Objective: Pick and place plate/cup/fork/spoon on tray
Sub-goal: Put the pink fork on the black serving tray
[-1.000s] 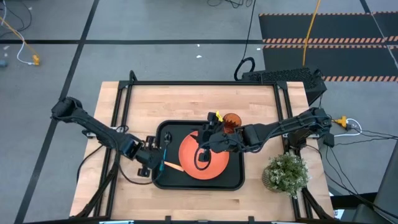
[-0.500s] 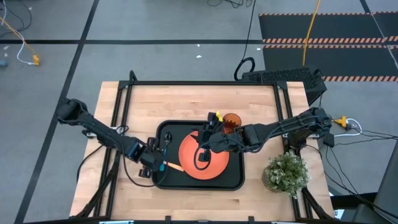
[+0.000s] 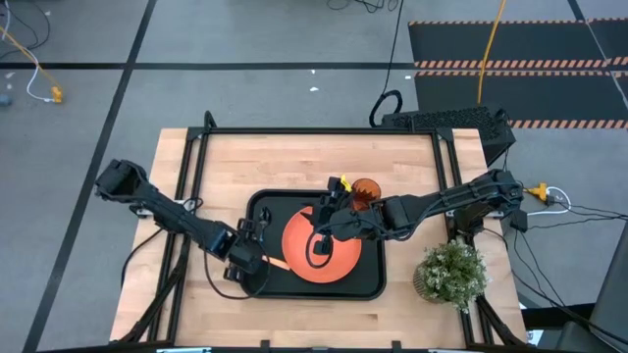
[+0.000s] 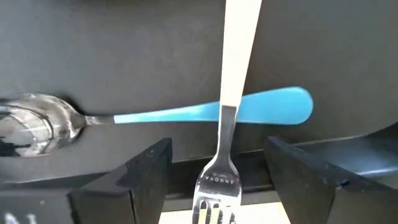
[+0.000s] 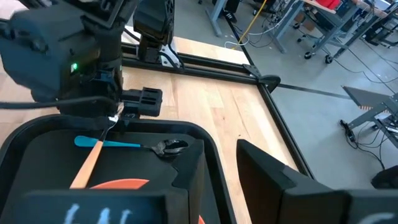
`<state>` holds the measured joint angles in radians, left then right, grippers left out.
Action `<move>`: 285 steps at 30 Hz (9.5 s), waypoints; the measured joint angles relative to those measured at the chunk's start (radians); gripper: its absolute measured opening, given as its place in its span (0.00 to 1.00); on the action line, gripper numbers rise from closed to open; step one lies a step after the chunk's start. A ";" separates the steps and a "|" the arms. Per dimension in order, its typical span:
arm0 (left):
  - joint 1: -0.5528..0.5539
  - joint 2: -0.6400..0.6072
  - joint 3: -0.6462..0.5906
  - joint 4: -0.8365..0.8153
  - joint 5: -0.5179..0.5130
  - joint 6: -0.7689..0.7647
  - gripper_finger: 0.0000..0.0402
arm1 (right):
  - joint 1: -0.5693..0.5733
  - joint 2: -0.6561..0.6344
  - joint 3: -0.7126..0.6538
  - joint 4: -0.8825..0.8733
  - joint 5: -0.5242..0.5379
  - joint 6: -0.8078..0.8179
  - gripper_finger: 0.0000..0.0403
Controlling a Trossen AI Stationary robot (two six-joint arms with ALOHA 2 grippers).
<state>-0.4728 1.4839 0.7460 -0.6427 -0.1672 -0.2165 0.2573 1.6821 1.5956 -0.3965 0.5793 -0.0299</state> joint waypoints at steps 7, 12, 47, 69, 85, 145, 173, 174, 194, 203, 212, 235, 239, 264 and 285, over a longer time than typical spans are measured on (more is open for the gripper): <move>0.000 0.036 0.000 0.000 -0.002 0.009 0.55 | 0.000 0.000 0.000 -0.005 0.000 0.000 0.22; 0.000 0.036 0.000 -0.012 0.000 0.025 0.43 | 0.000 0.000 0.000 -0.005 0.000 0.000 0.22; 0.010 0.020 0.147 -0.273 -0.004 0.039 0.07 | 0.027 -0.003 -0.044 0.198 0.022 -0.139 0.22; 0.022 0.020 0.278 -0.588 -0.022 0.264 0.06 | 0.026 -0.003 -0.044 0.197 0.022 -0.139 0.22; 0.109 0.062 0.278 -0.584 0.425 0.514 0.05 | 0.026 -0.003 -0.044 0.198 0.021 -0.147 0.22; 0.272 0.278 0.497 -0.508 0.225 0.640 0.14 | 0.026 -0.003 -0.058 0.188 0.021 -0.168 0.22; 0.181 0.278 0.498 -0.429 0.245 0.444 0.14 | 0.026 -0.003 -0.058 0.197 0.021 -0.166 0.22; 0.181 0.278 0.497 -0.422 0.245 0.443 0.14 | 0.026 -0.003 -0.058 0.197 0.021 -0.166 0.22; 0.181 0.278 0.497 -0.395 0.187 0.447 0.14 | 0.026 -0.003 -0.058 0.196 0.019 -0.166 0.22; 0.182 0.278 0.497 -0.396 0.183 0.418 0.14 | 0.026 -0.003 -0.058 0.196 0.019 -0.166 0.22; 0.181 0.278 0.497 -0.396 0.183 0.371 0.14 | 0.026 -0.003 -0.058 0.196 0.019 -0.166 0.22; 0.182 0.278 0.497 -0.360 0.183 0.377 0.14 | 0.026 -0.003 -0.058 0.196 0.019 -0.165 0.22; 0.180 0.278 0.497 -0.399 0.190 0.414 0.14 | 0.026 -0.003 -0.058 0.196 0.019 -0.165 0.22; 0.136 0.278 0.493 -0.445 0.135 0.404 0.37 | 0.026 -0.003 -0.058 0.196 0.019 -0.165 0.22; 0.137 0.277 0.359 -0.293 0.071 0.420 0.36 | 0.025 -0.003 -0.058 0.196 0.019 -0.155 0.22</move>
<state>-0.3363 1.7607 1.1049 -0.9355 -0.0960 0.2033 0.2825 1.6791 1.5379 -0.2005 0.5980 -0.1852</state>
